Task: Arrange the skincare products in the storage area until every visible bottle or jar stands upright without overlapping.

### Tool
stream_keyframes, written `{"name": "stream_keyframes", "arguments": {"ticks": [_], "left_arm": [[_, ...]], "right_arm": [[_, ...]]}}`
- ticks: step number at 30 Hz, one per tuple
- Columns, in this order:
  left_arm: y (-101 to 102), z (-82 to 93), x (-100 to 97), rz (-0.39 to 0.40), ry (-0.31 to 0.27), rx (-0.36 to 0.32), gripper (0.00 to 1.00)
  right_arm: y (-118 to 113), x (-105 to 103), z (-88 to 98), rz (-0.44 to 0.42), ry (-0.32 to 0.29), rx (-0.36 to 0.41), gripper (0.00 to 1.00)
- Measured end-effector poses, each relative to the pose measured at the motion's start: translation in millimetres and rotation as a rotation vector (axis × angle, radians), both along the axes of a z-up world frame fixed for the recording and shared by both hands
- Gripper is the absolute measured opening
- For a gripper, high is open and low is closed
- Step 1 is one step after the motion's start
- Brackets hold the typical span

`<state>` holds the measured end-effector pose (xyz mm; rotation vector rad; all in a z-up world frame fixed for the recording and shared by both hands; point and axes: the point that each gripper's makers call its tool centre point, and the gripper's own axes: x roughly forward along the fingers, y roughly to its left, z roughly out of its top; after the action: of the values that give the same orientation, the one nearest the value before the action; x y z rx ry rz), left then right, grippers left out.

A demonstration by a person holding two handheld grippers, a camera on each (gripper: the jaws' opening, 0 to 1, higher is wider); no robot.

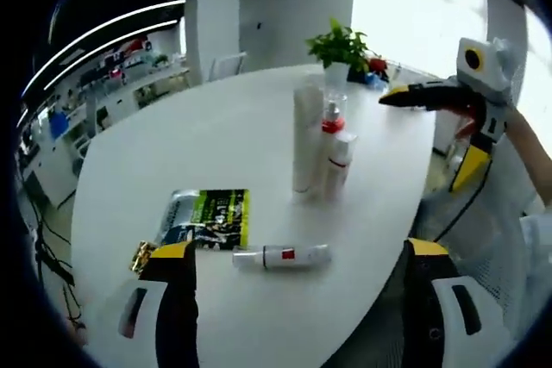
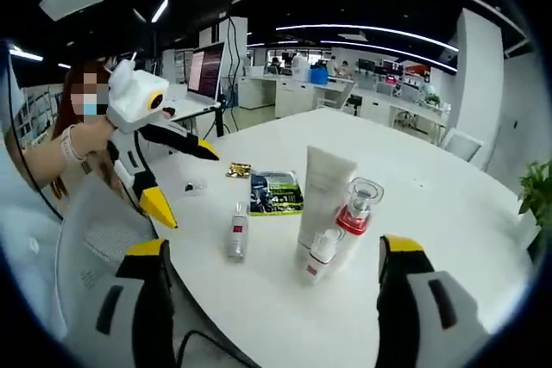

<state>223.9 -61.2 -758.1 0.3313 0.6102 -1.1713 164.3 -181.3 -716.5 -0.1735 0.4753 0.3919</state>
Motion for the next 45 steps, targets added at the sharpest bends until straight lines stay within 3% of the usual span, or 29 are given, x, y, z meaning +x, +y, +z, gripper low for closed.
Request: {"name": "stream_keyframes", "arguments": {"ticks": [8,18,23,25,31,39,45], "left_arm": [[13.6,3.7,3.6,0.042,-0.012,-0.001,0.97],[16.0,4.7,-7.9,0.024,-0.02,0.014,0.97],[18.3,6.9,-8.7,0.032,-0.021,-0.001,0.97],[20.0,7.7,-6.7,0.036,-0.038,-0.002,0.97],[22.2,5.3,-5.7,0.037,-0.02,0.002,0.97],[23.4,3.0,-1.1,0.053,-0.009,-0.015,0.97],[24.9,-2.8,0.8,0.062,0.007,-0.007,0.97]], "right_arm": [[1.5,-2.5,7.2,-0.008,-0.018,-0.005,1.0],[13.9,-3.5,2.4,0.025,0.005,0.006,0.99],[18.7,-5.1,-1.4,0.043,0.024,-0.007,0.89],[21.0,-3.7,-1.7,0.05,0.033,0.005,0.8],[29.7,2.9,-6.4,0.084,0.041,0.009,0.58],[49.7,14.3,-29.9,0.165,0.111,-0.011,0.35],[64.6,25.0,-55.4,0.213,0.191,-0.024,0.33]]}}
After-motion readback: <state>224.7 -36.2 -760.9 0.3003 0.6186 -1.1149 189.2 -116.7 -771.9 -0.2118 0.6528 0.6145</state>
